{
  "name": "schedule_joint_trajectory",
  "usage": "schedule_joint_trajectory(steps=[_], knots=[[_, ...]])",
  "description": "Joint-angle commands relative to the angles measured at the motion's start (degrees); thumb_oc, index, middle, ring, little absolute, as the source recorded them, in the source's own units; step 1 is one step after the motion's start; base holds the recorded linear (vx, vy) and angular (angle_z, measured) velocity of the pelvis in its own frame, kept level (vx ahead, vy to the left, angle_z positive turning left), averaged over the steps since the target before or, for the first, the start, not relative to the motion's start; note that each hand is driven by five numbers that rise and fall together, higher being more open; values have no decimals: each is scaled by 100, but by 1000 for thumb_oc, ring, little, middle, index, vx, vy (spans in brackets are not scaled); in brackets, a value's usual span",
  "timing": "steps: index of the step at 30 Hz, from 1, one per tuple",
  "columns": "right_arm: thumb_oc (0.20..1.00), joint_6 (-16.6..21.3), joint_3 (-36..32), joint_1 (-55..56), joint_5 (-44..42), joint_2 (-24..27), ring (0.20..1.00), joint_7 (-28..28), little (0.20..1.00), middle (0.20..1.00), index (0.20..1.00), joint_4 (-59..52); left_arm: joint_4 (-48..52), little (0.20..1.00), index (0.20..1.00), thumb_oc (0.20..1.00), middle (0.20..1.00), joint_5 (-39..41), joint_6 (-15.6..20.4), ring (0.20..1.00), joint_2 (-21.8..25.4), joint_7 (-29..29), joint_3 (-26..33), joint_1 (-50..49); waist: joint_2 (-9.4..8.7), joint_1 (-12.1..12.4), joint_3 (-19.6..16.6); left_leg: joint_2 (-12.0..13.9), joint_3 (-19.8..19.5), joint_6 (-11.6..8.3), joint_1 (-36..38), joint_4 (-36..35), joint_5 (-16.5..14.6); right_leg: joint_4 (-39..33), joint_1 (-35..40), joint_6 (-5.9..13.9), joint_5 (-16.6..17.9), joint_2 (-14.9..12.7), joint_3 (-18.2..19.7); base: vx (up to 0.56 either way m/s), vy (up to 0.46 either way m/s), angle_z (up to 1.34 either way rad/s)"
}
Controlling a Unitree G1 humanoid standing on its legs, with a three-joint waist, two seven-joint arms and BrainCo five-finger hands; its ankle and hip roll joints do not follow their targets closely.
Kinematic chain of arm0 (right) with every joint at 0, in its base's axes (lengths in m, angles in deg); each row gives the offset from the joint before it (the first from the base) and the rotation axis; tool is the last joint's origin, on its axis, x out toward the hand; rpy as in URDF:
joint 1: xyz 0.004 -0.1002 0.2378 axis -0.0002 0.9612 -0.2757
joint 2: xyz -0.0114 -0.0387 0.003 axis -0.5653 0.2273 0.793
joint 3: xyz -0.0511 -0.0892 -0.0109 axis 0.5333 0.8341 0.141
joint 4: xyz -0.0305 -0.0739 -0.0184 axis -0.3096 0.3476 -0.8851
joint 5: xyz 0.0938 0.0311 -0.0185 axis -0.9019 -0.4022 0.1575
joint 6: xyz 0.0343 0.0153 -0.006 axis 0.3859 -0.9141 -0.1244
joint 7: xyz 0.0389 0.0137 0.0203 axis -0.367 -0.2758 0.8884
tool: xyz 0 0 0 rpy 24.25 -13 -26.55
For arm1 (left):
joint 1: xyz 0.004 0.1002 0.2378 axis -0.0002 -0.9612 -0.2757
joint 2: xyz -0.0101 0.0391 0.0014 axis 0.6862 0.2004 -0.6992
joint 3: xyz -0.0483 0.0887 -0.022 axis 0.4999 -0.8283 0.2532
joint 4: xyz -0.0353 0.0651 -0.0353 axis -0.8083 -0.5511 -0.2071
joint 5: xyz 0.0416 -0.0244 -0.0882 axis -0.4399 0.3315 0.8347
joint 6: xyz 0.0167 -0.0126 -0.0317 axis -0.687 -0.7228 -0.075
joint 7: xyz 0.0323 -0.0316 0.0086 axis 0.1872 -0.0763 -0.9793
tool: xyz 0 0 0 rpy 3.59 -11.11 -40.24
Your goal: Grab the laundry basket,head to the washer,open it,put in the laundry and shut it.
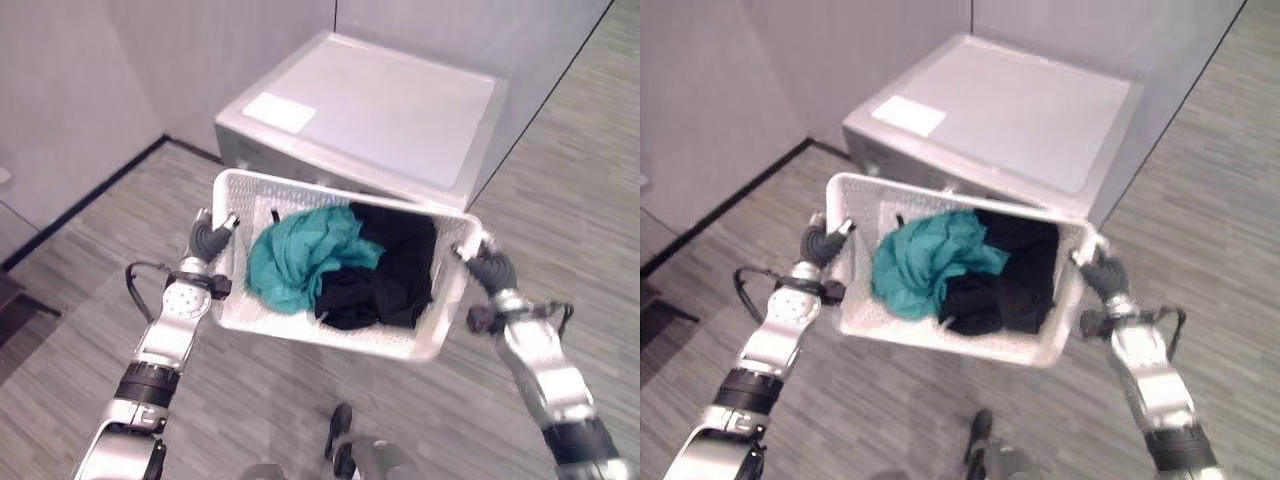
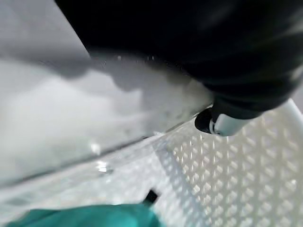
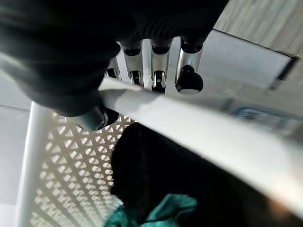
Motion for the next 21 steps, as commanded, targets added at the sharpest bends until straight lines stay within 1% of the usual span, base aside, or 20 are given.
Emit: schedule_joint_trajectory(steps=[1,2,3,4,5,6,7,8,9,10,11,12,13,14,15,16,17,18,19,21], knots=[[200,747,-1072,-287,-379,134,200,361,200,200,200,-835,-452,200,200,200,200,-229,-86,200,535,-500,410,581,-276,-183,-96,121,300,682,306,-1767,392,-341,191,1103,-318,-530,581,255,262,-34],[200,775,-1257,58,-432,77,200,463,200,200,200,-1090,-471,200,200,200,200,-312,-151,200,646,-531,670,294,-304,-100,-78,149,-219,679,145,-2946,427,-370,266,1200,-343,-587,913,172,207,-46],[200,769,-1259,72,-433,77,200,465,200,200,200,-1105,-460,200,200,200,200,-314,-153,200,644,-528,676,278,-329,-105,-97,118,-202,683,173,-3042,497,-375,249,1197,-324,-614,916,196,224,-140],[200,775,-1302,141,-461,55,200,523,200,200,200,-1207,-441,200,200,200,200,-330,-186,200,702,-539,825,95,-290,-80,-107,149,-521,601,306,-3902,765,-373,285,1233,-352,-607,1089,66,73,-141],[200,774,-1302,142,-461,54,200,523,200,200,200,-1207,-440,200,200,200,200,-330,-187,200,703,-539,826,93,-296,-79,-106,144,-515,602,321,-3924,777,-374,287,1234,-352,-612,1091,226,265,-140],[200,833,-1197,100,-637,42,200,606,200,200,200,-1223,-472,200,200,200,200,-377,-219,200,816,-606,1000,-122,-162,-4,-131,315,-1109,469,373,-4714,1138,-330,394,1265,-442,-547,1397,205,254,-64],[200,885,-1119,52,-724,75,200,634,200,200,200,-1218,-481,200,200,200,200,-400,-213,200,836,-633,1079,-216,-101,5,-138,421,-1254,420,510,-5241,1351,-283,408,1237,-487,-520,1515,302,473,-84],[200,950,-1111,-7,-829,129,200,691,200,200,200,-1372,-497,200,200,200,200,-467,-185,200,840,-647,1054,-188,5,-44,-126,512,-1273,335,569,-5436,1439,-177,463,1261,-599,-556,1667,149,287,-64],[200,945,-1115,-3,-832,133,200,694,200,200,200,-1380,-499,200,200,200,200,-469,-182,200,835,-646,1057,-188,9,-29,-117,518,-1255,333,589,-5445,1437,-164,464,1261,-606,-553,1684,142,317,-111],[200,955,-1130,-2,-833,158,200,717,200,200,200,-1437,-464,200,200,200,200,-506,-176,200,826,-622,1057,-197,56,-39,-160,524,-1198,302,658,-5463,1431,-141,483,1285,-627,-578,1677,106,232,-79],[200,990,-1234,34,-823,195,200,732,200,200,200,-1590,-361,200,200,200,200,-605,-151,200,823,-592,1049,-205,108,-36,-215,510,-1132,266,710,-5414,1406,-98,506,1304,-654,-640,1685,135,333,-86],[200,998,-1334,44,-780,229,200,747,200,200,200,-1705,-272,200,200,200,200,-649,-121,200,836,-553,1005,-169,98,-39,-228,435,-1090,271,669,-5211,1342,-26,500,1333,-659,-740,1681,131,492,-22],[200,959,-1436,-21,-716,240,200,790,200,200,200,-1839,-30,200,200,200,200,-691,-114,200,930,-450,1021,-188,99,-38,-274,236,-1067,401,651,-5008,1149,95,458,1422,-594,-955,1766,70,367,1],[200,953,-1436,-19,-714,236,200,789,200,200,200,-1847,-18,200,200,200,200,-693,-120,200,931,-444,1028,-197,84,-22,-275,219,-1044,414,642,-4972,1125,109,447,1434,-604,-974,1790,72,501,-21],[200,893,-1501,-19,-676,208,200,832,200,200,200,-1938,431,200,200,200,200,-714,-81,200,1066,-266,1092,-349,85,33,-272,-26,-927,578,652,-4783,912,215,411,1522,-583,-1188,1891,33,250,-39],[200,887,-1499,-13,-674,204,200,832,200,200,200,-1946,452,200,200,200,200,-715,-90,200,1067,-257,1105,-368,73,48,-272,-38,-904,589,652,-4761,896,223,405,1532,-588,-1203,1914,20,335,-46],[200,859,-1504,-11,-630,129,200,852,200,200,200,-1965,635,200,200,200,200,-700,-58,200,1131,-193,1151,-429,61,87,-247,-132,-827,652,645,-4679,830,303,326,1580,-568,-1277,1961,-84,217,-34],[200,842,-1400,-71,-588,6,200,893,200,200,200,-1904,1048,200,200,200,200,-739,-32,200,1224,-254,1400,-579,65,219,-179,-214,-692,738,577,-4572,774,451,122,1621,-517,-1332,1896,-112,248,-32],[200,826,-1391,-91,-593,-84,200,905,200,200,200,-1913,1379,200,200,200,200,-711,-5,200,1247,-214,1625,-755,74,330,-158,-227,-607,770,571,-4570,748,487,52,1630,-478,-1367,1739,-86,177,-63],[200,784,-1455,18,-583,-183,200,946,200,200,200,-2050,2027,200,200,200,200,-507,48,200,1244,7,1992,-1175,50,474,-162,-243,-499,805,608,-4637,684,525,57,1620,-528,-1377,1451,-17,43,-101]])
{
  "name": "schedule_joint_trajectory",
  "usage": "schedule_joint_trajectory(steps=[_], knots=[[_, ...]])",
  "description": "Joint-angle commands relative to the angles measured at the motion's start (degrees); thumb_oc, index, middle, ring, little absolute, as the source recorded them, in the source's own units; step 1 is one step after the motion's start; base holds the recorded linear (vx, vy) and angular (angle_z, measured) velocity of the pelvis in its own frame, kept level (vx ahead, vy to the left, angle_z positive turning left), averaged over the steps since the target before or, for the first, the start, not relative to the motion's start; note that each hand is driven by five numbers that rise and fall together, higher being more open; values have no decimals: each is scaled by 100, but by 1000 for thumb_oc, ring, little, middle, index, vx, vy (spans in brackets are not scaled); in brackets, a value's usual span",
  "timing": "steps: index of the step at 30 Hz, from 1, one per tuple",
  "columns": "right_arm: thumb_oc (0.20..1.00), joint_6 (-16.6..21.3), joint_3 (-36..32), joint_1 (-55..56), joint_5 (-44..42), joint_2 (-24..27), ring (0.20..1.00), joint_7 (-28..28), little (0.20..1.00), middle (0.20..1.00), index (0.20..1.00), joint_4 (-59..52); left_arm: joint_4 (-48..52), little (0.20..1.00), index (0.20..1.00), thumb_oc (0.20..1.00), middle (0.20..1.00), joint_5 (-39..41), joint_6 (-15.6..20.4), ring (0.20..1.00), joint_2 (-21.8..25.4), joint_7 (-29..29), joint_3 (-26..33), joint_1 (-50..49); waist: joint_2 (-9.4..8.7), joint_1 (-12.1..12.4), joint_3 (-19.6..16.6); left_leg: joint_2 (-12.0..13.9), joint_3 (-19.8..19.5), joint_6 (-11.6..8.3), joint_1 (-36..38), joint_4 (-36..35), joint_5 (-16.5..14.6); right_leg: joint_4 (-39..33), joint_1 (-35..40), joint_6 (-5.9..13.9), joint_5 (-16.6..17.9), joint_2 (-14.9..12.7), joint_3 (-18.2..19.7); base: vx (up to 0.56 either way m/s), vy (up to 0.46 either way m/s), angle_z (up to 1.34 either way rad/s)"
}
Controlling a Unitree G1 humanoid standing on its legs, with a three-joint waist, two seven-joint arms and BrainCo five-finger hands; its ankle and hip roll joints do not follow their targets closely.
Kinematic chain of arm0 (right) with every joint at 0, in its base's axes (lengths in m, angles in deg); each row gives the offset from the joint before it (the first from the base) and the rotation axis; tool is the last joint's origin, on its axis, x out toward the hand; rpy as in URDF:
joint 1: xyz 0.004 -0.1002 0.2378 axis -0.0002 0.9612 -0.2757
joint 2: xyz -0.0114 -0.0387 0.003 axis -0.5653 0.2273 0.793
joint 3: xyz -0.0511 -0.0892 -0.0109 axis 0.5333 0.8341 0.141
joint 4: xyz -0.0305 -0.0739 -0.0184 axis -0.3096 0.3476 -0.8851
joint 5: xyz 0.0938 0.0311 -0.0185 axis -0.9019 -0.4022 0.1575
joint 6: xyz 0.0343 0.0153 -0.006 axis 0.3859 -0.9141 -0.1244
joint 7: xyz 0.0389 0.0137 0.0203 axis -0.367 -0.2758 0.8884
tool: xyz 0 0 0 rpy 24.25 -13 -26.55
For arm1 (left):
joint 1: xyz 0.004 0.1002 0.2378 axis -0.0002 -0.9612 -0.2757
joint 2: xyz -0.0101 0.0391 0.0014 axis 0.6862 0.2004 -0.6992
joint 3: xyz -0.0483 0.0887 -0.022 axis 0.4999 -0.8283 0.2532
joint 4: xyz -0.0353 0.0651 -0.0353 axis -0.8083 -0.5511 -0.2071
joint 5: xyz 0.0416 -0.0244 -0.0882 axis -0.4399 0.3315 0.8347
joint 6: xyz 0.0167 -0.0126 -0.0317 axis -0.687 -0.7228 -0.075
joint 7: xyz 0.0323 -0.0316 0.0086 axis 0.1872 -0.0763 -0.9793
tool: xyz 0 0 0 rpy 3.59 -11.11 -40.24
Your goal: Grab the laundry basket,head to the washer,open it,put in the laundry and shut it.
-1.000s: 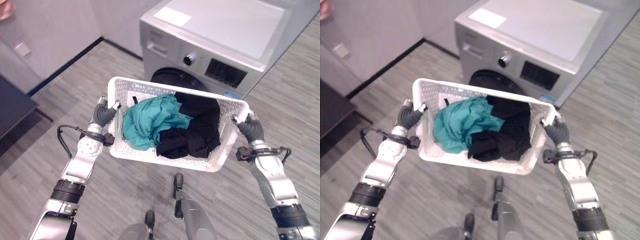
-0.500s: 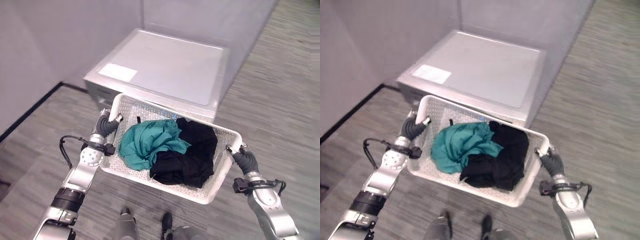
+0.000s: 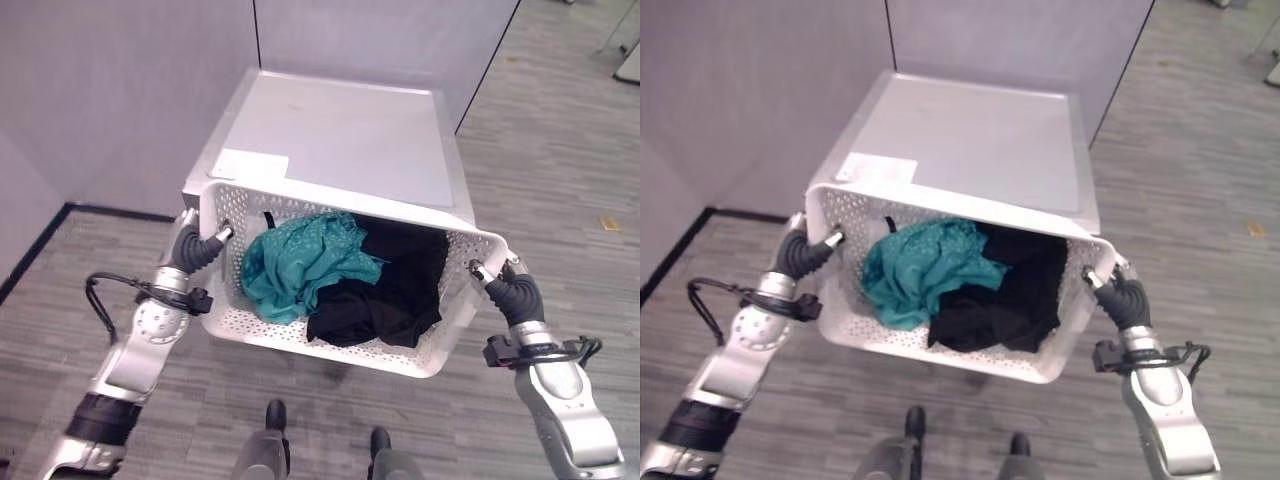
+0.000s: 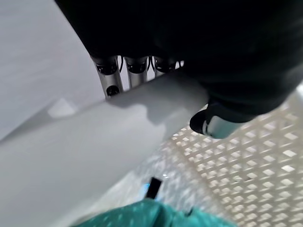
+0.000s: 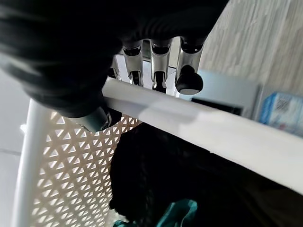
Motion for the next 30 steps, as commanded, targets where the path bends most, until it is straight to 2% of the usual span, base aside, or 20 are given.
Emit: schedule_joint_trajectory(steps=[1,2,3,5,9,11,14,16,17,19,22,24,26,27,28,30], knots=[[200,824,-625,-118,-608,161,200,625,200,200,200,-829,155,200,200,200,200,323,-52,200,248,83,1510,-221,110,39,-472,333,-256,172,510,-361,-293,254,134,357,-26,253,-903,-23,0,-81],[200,821,-621,-112,-608,160,200,625,200,200,200,-836,176,200,200,200,200,324,-62,200,243,91,1524,-242,110,29,-478,330,-259,173,512,-367,-290,248,139,358,-24,251,-908,-17,-46,-47],[200,773,-944,42,-614,76,200,667,200,200,200,-889,649,200,200,200,200,473,29,200,239,253,1897,-641,82,93,-473,284,-274,189,492,-420,-258,144,171,369,6,278,-968,-32,-52,-12],[200,779,-1063,248,-628,77,200,695,200,200,200,-994,1219,200,200,200,200,732,78,200,111,450,2295,-1312,76,128,-546,298,-246,186,534,-567,-208,7,206,345,45,326,-933,24,-62,-11],[200,736,-1225,334,-709,211,200,735,200,200,200,-973,1449,200,200,200,200,1049,134,200,205,489,2436,-1405,33,149,-627,359,-316,102,570,-817,-8,-273,329,287,29,510,-861,33,-105,4],[200,749,-1278,208,-772,387,200,666,200,200,200,-870,1331,200,200,200,200,1189,74,200,282,489,2262,-1173,30,142,-650,426,-441,16,580,-989,165,-395,429,224,-6,643,-883,25,-178,24],[200,794,-1167,-583,-900,907,200,274,200,200,200,-310,711,200,200,200,200,1310,-55,200,587,402,1457,-6,17,149,-633,621,-681,-225,531,-1122,451,-431,570,118,-142,863,-1139,13,-182,42],[200,799,-1139,-824,-917,1098,200,154,200,200,200,-153,491,200,200,200,200,1375,-93,200,645,375,1195,382,-16,154,-580,657,-740,-264,422,-956,442,-422,603,77,-174,900,-1230,-32,-128,58],[200,852,-958,-1359,-898,1363,200,-82,200,200,200,44,146,200,200,200,200,1400,-82,200,691,204,882,1013,-60,192,-426,622,-879,-282,186,-402,341,-417,657,43,-176,902,-1281,-44,-90,59],[200,867,-771,-1733,-899,1476,200,-163,200,200,200,215,-89,200,200,200,200,1399,-51,200,705,88,690,1387,-81,221,-339,590,-962,-324,44,-111,288,-420,696,32,-184,912,-1307,-4,-32,28],[200,935,-565,-2561,-951,2059,200,-542,200,200,200,1039,-666,200,200,200,200,1539,-57,200,738,-129,9,2420,-128,306,-353,700,-907,-304,-238,-526,562,-512,839,131,-251,855,-1518,63,101,9],[200,782,-376,-2837,-830,2230,200,-655,200,200,200,1500,-905,200,200,200,200,1600,-76,200,767,-158,-270,2806,-110,363,-455,682,-763,-212,-231,-926,505,-483,882,208,-312,815,-1612,148,198,22],[200,721,-282,-2962,-714,2206,200,-735,200,200,200,1710,-1055,200,200,200,200,1638,-79,200,773,-175,-376,2907,-103,403,-528,671,-771,-167,-72,-1093,550,-435,895,244,-348,782,-1576,187,204,11],[200,557,-79,-3116,-525,2102,200,-699,200,200,200,1916,-1226,200,200,200,200,1627,-66,200,878,-159,-575,3082,-82,456,-619,474,-962,-97,31,-944,418,-212,895,334,-352,572,-1511,205,280,-4],[200,453,40,-3189,-437,2019,200,-682,200,200,200,2061,-1331,200,200,200,200,1629,-98,200,915,-149,-638,3130,-62,468,-669,417,-980,-46,90,-891,349,-128,896,348,-352,493,-1476,263,379,-16],[200,342,308,-3461,-375,1887,200,-695,200,200,200,2428,-1667,200,200,200,200,1676,-134,200,976,-120,-901,3375,-89,512,-707,307,-839,78,160,-712,179,56,878,443,-342,294,-1401,168,266,-38]])
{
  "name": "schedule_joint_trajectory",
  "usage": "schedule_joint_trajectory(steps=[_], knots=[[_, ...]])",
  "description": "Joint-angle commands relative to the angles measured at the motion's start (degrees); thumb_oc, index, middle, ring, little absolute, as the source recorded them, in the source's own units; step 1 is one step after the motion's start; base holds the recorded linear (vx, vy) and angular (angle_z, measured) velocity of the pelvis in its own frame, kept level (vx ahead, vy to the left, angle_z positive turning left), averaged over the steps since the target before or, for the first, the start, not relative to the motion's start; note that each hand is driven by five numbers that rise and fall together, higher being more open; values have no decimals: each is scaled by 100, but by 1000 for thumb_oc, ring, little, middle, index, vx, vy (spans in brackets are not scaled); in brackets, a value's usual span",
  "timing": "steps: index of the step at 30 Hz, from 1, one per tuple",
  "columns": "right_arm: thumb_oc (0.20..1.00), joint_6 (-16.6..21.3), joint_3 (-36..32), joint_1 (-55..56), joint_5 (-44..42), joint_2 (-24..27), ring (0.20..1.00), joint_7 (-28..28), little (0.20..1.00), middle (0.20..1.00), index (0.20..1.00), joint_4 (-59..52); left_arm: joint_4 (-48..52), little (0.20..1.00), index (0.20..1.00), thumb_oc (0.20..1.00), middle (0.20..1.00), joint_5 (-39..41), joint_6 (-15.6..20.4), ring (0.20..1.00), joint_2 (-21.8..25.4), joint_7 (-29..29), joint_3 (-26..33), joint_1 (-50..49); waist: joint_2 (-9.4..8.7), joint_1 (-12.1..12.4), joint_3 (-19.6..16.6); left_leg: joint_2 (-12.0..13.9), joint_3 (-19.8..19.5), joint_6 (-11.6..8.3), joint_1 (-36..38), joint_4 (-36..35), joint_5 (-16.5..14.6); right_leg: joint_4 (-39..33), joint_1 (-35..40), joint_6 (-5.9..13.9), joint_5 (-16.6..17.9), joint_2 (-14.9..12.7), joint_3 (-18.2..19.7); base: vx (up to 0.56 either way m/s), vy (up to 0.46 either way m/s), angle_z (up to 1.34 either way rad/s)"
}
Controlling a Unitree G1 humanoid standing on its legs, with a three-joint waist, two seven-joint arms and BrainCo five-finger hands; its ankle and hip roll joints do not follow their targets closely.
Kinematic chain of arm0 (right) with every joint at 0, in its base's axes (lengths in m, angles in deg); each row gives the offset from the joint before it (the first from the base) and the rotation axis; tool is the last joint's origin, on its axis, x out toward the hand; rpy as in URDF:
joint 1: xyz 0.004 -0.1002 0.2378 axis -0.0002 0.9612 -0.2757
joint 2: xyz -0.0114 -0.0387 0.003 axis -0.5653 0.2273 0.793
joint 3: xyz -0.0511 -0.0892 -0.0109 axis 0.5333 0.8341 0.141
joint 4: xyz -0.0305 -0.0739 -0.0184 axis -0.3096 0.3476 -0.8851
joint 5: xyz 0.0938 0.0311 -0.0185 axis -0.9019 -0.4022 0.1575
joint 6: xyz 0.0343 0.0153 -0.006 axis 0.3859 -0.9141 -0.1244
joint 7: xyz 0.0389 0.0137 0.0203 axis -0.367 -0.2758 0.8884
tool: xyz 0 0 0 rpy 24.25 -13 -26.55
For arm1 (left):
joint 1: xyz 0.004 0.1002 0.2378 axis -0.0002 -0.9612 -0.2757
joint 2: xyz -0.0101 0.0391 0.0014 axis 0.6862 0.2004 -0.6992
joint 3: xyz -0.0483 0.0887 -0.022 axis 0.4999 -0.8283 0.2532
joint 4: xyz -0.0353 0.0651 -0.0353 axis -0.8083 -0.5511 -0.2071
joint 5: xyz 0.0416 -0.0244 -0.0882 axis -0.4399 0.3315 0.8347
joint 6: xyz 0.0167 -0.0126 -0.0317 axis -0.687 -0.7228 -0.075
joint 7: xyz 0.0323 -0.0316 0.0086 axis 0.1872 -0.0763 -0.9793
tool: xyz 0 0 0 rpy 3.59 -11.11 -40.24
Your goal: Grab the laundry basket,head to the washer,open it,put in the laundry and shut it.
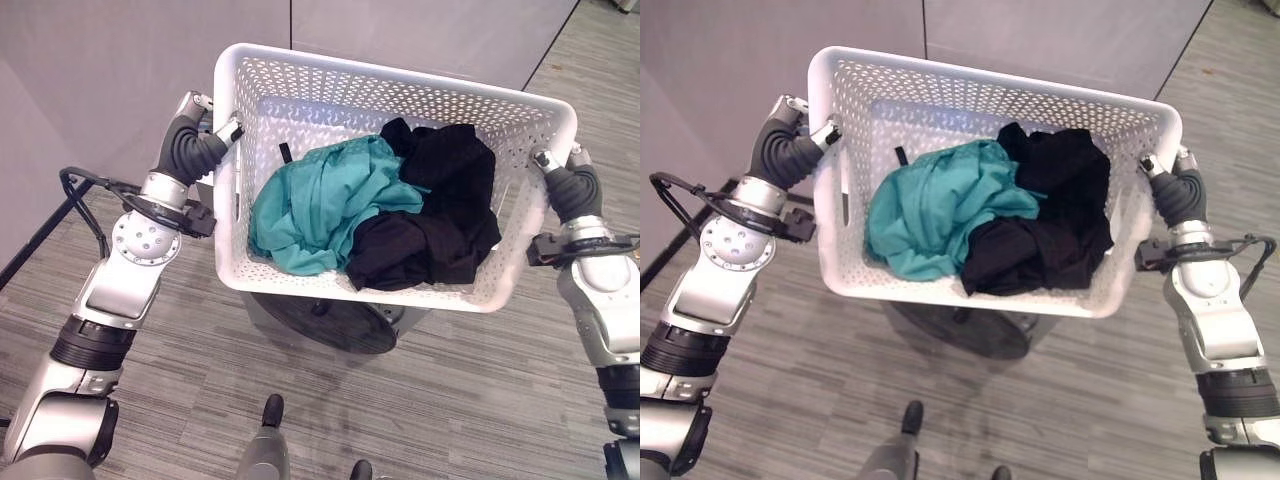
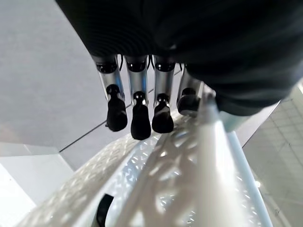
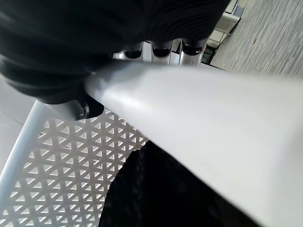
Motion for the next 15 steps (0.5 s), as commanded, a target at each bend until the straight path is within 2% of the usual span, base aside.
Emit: schedule_joint_trajectory(steps=[1,3,7,8,9,10,11,12,14,15], knots=[[200,196,-60,-494,-2,34,200,-116,200,200,200,302,-725,200,200,200,200,265,-14,200,311,-462,177,728,-77,253,-504,58,61,189,90,62,-619,772,-264,240,-441,-499,174,159,235,-35],[200,58,116,-762,72,43,200,-190,200,200,200,809,-1013,200,200,200,200,364,-50,200,323,-448,-77,972,-79,270,-564,-31,191,268,169,116,-710,897,-284,360,-250,-643,187,142,221,-35],[200,-90,367,-1137,170,114,200,-245,200,200,200,1434,-1445,200,200,200,200,441,-101,200,207,-510,-487,1504,-43,247,-638,-219,226,427,287,109,-818,1244,-365,441,-86,-751,242,84,162,-22],[200,-152,402,-1215,202,137,200,-241,200,200,200,1529,-1568,200,200,200,200,440,-108,200,214,-540,-604,1685,-29,234,-627,-283,210,493,357,86,-843,1507,-455,437,-32,-793,302,174,310,-1],[200,-210,554,-1482,272,132,200,-303,200,200,200,1807,-1807,200,200,200,200,380,-170,200,197,-625,-818,1982,34,181,-612,-425,126,630,544,48,-896,2132,-647,405,273,-815,537,154,288,-2],[200,-218,658,-1687,263,118,200,-355,200,200,200,1986,-1985,200,200,200,200,397,-201,200,134,-652,-971,2189,78,116,-540,-472,57,715,664,23,-937,2628,-820,352,301,-730,738,142,278,-8],[200,-228,735,-1837,275,124,200,-371,200,200,200,2120,-2097,200,200,200,200,424,-209,200,120,-665,-1058,2305,124,87,-495,-471,38,761,725,-10,-929,2867,-971,302,272,-623,806,91,166,-7],[200,-203,916,-2136,261,100,200,-389,200,200,200,2354,-2313,200,200,200,200,518,-189,200,152,-661,-1158,2443,165,116,-434,-453,112,772,829,-63,-973,3024,-1149,300,176,-632,720,95,123,-1],[200,-282,1127,-2511,182,111,200,-311,200,200,200,2755,-2404,200,200,200,200,622,-198,200,235,-614,-1251,2589,181,136,-428,-449,204,751,1024,-182,-1006,2628,-1285,255,-67,-638,402,164,33,-22],[200,-280,1350,-2849,149,114,200,-272,200,200,200,3137,-2519,200,200,200,200,677,-176,200,258,-582,-1329,2681,193,123,-429,-417,204,705,1128,-264,-1018,2203,-1267,208,-162,-517,260,147,-29,-37]])
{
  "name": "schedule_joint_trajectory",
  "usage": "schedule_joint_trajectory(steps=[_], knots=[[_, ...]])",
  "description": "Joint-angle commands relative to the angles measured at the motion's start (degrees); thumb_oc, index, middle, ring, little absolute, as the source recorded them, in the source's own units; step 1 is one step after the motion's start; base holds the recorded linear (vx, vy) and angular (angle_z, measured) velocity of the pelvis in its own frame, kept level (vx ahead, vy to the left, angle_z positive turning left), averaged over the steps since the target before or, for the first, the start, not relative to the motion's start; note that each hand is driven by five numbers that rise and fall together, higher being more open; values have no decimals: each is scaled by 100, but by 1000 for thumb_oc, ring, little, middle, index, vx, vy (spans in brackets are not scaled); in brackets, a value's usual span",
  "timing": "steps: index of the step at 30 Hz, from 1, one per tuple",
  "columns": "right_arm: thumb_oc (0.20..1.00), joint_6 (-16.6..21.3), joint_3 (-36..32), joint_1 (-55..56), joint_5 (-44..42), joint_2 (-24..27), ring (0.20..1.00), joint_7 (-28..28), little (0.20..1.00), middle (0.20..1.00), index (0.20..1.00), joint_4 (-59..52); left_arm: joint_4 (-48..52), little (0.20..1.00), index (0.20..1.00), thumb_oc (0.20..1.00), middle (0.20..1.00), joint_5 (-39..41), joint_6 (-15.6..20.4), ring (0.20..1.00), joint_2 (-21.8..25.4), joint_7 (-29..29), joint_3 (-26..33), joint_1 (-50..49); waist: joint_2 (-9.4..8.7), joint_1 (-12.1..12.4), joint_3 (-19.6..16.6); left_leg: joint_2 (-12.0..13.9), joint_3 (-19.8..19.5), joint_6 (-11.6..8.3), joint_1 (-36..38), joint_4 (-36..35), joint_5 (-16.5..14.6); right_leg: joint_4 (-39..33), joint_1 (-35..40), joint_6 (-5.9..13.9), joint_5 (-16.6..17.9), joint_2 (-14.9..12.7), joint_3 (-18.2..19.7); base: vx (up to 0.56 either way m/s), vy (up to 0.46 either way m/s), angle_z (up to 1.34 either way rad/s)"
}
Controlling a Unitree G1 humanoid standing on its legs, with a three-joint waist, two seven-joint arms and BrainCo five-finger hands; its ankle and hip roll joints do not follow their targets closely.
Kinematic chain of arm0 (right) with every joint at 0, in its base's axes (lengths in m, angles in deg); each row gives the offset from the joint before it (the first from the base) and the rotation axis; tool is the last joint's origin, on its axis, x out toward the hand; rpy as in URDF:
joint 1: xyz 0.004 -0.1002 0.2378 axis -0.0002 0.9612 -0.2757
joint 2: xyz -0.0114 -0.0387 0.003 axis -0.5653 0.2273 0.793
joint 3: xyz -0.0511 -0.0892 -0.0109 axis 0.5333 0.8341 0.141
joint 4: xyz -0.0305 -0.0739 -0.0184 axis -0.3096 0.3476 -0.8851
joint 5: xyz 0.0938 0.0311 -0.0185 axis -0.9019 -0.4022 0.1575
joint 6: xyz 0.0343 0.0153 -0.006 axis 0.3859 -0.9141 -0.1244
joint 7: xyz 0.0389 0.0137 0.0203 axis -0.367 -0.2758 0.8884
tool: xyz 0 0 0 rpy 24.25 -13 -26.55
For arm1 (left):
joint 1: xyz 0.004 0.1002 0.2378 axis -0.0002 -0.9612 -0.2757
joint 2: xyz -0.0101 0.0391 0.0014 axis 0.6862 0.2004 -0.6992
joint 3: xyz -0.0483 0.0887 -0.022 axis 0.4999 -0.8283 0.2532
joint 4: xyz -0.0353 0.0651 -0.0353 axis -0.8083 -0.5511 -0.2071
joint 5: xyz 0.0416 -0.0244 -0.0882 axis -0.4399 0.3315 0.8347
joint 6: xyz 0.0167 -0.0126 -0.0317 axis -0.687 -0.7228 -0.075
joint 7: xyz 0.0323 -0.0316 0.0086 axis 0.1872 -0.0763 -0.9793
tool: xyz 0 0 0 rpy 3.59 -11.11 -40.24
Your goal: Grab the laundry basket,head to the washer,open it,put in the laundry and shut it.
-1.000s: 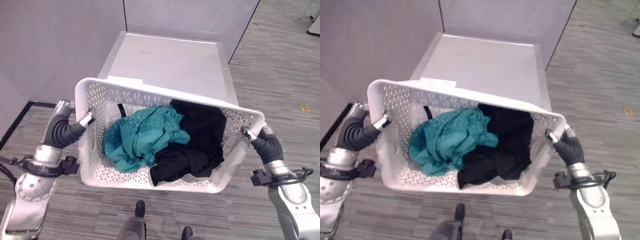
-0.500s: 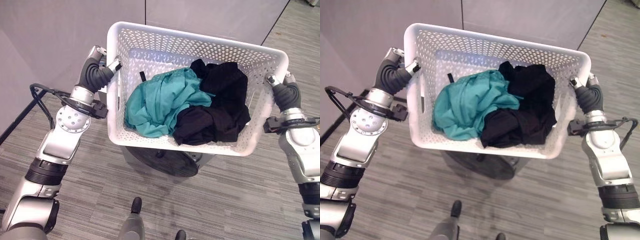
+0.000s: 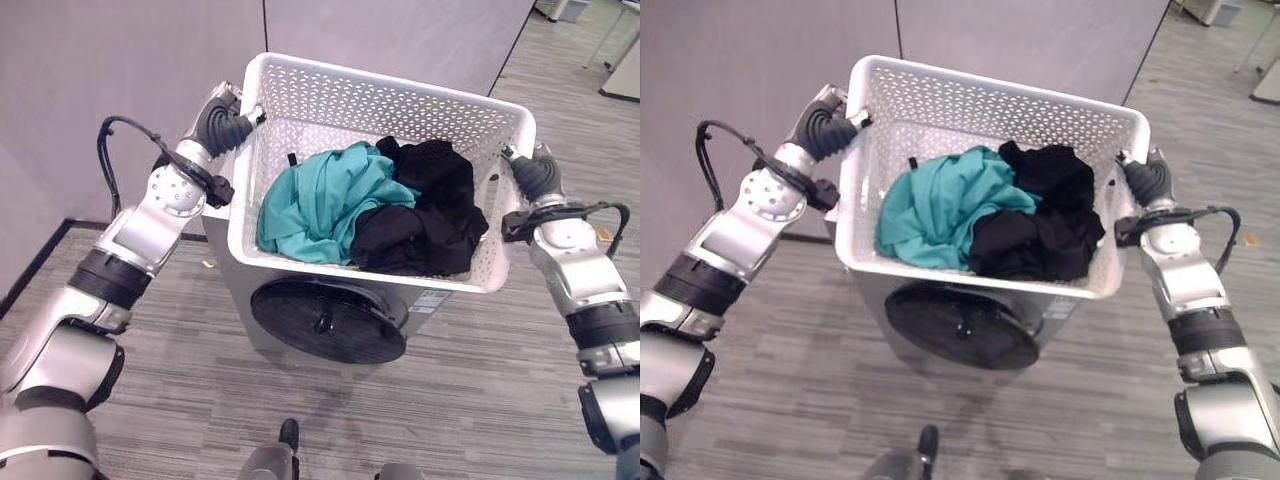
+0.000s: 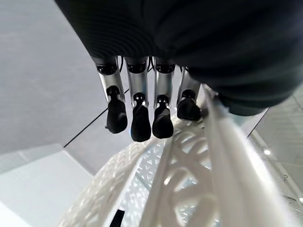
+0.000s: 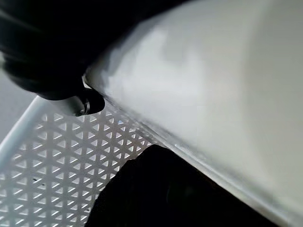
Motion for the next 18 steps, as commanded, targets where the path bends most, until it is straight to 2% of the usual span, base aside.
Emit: schedule_joint_trajectory(steps=[1,2,3,4,5,6,7,8,9,11,12,13,14,15,16,17,18], knots=[[200,192,78,-965,-111,176,200,-72,200,200,200,786,-384,200,200,200,200,215,189,200,256,-445,563,609,167,254,-294,178,-248,46,810,-645,-499,-648,230,219,34,348,-325,217,-81,-22],[200,137,338,-1300,-90,253,200,-45,200,200,200,1270,-546,200,200,200,200,323,227,200,334,-378,492,626,149,215,-270,183,-238,-37,959,-746,-530,-1666,89,259,184,538,-454,209,-96,-17],[200,90,448,-1495,-61,286,200,-48,200,200,200,1560,-636,200,200,200,200,364,236,200,346,-365,441,681,127,215,-250,194,-231,-93,1049,-767,-570,-2047,-36,331,425,508,-536,216,-93,-11],[200,110,487,-1562,-72,283,200,-39,200,200,200,1618,-662,200,200,200,200,373,247,200,350,-364,437,709,145,209,-246,210,-231,-95,1050,-776,-573,-2143,4,336,478,535,-548,203,-96,-5],[200,74,621,-1858,39,364,200,-63,200,200,200,1951,-927,200,200,200,200,418,252,200,344,-382,310,901,147,147,-191,252,-267,-186,1101,-744,-626,-2520,-112,419,718,525,-521,229,-108,13],[200,64,779,-1939,137,487,200,-30,200,200,200,2060,-1095,200,200,200,200,406,261,200,277,-387,133,1101,105,97,-189,249,-322,-230,1152,-707,-728,-2708,20,419,730,571,-433,209,-109,24],[200,69,776,-1952,134,493,200,-26,200,200,200,2072,-1116,200,200,200,200,410,269,200,271,-388,116,1131,90,93,-177,233,-331,-228,1136,-702,-707,-2738,25,417,762,557,-442,274,-152,54],[200,94,798,-1927,133,546,200,-62,200,200,200,2157,-1415,200,200,200,200,372,274,200,49,-418,1,1238,16,-21,-235,290,-384,-341,1189,-567,-798,-2624,118,328,780,614,-318,176,-106,70],[200,96,791,-1914,133,549,200,-63,200,200,200,2154,-1430,200,200,200,200,371,282,200,37,-422,-11,1245,22,-33,-238,300,-405,-349,1181,-547,-814,-2610,123,324,762,619,-339,377,-224,119],[200,124,845,-1820,198,742,200,-124,200,200,200,2155,-1463,200,200,200,200,227,214,200,-161,-480,-147,1286,-61,-143,-230,419,-454,-556,874,631,-915,-2524,410,132,589,676,-511,251,-203,110],[200,112,889,-1788,310,778,200,-96,200,200,200,2123,-1411,200,200,200,200,129,167,200,-215,-507,-111,1244,-89,-119,-156,417,-537,-578,538,1355,-812,-2530,525,27,527,728,-512,101,-144,71],[200,80,907,-1771,365,861,200,-83,200,200,200,2128,-1437,200,200,200,200,55,136,200,-297,-497,-128,1233,-126,-127,-88,474,-614,-583,249,1577,-694,-2542,604,-44,437,775,-479,65,-101,56],[200,65,905,-1761,370,913,200,-77,200,200,200,2116,-1460,200,200,200,200,24,114,200,-409,-480,-159,1284,-162,-147,-59,519,-591,-556,41,1472,-766,-2546,644,-74,361,812,-480,110,-35,18],[200,51,928,-1771,373,919,200,-74,200,200,200,2154,-1553,200,200,200,200,-21,99,200,-565,-470,-237,1371,-192,-133,-76,567,-581,-547,29,1033,-722,-2552,684,-62,310,831,-465,85,-5,3],[200,51,926,-1769,372,921,200,-73,200,200,200,2155,-1557,200,200,200,200,-20,101,200,-569,-470,-241,1375,-198,-126,-72,564,-574,-547,48,1005,-708,-2551,687,-63,309,826,-460,178,66,7],[200,57,1038,-1828,411,891,200,-69,200,200,200,2359,-1758,200,200,200,200,-33,96,200,-675,-433,-404,1469,-157,-55,-69,748,-600,-589,-131,209,-231,-2573,835,-51,204,875,-453,152,85,10],[200,93,1111,-1890,399,869,200,-69,200,200,200,2512,-1948,200,200,200,200,-34,94,200,-694,-455,-518,1573,-127,-6,-46,760,-629,-609,-265,-239,-41,-2508,875,-84,84,893,-436,152,85,8]])
